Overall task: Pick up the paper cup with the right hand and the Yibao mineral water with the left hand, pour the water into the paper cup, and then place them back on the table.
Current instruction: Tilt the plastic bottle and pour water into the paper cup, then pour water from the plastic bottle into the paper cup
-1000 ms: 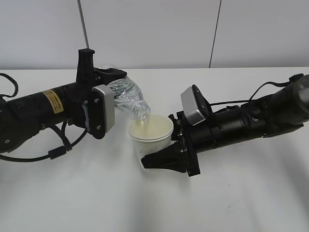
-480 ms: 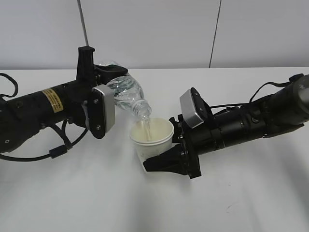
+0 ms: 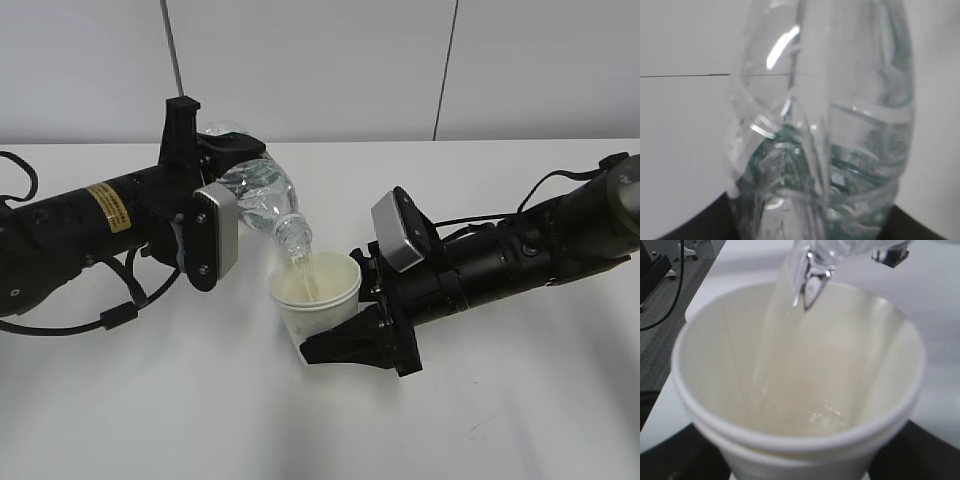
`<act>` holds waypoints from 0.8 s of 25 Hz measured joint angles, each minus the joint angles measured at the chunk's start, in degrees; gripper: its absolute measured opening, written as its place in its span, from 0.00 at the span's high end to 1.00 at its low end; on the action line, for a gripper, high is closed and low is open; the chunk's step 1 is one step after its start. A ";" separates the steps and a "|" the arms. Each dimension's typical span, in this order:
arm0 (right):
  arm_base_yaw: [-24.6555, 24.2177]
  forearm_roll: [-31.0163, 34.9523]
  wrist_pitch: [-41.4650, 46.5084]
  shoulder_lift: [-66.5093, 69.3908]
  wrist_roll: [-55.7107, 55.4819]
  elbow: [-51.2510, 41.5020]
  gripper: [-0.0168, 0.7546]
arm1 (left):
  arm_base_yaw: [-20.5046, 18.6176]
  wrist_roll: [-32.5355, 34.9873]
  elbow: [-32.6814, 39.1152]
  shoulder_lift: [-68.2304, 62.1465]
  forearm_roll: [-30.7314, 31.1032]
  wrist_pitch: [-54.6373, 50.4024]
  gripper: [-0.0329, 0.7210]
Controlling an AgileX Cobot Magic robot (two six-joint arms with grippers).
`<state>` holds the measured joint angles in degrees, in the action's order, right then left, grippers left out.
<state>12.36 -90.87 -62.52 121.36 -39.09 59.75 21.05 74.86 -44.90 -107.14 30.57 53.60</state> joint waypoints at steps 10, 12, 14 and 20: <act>0.00 -2.71 -0.77 0.00 -0.12 0.00 0.28 | 0.00 0.06 0.00 0.00 -0.05 0.06 0.53; 0.00 -2.84 -0.77 0.00 -0.12 0.00 0.28 | 0.00 0.06 0.00 0.00 -0.10 0.24 0.53; 0.00 -2.92 -0.77 0.00 -0.12 0.00 0.28 | 0.00 0.27 0.00 0.00 -0.14 0.44 0.53; 0.00 -2.92 -0.77 0.00 -0.21 0.00 0.28 | 0.00 0.87 0.00 0.00 -0.14 0.90 0.53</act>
<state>12.36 -93.79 -63.29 121.36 -39.31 59.75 21.05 75.73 -44.90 -107.14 30.43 54.51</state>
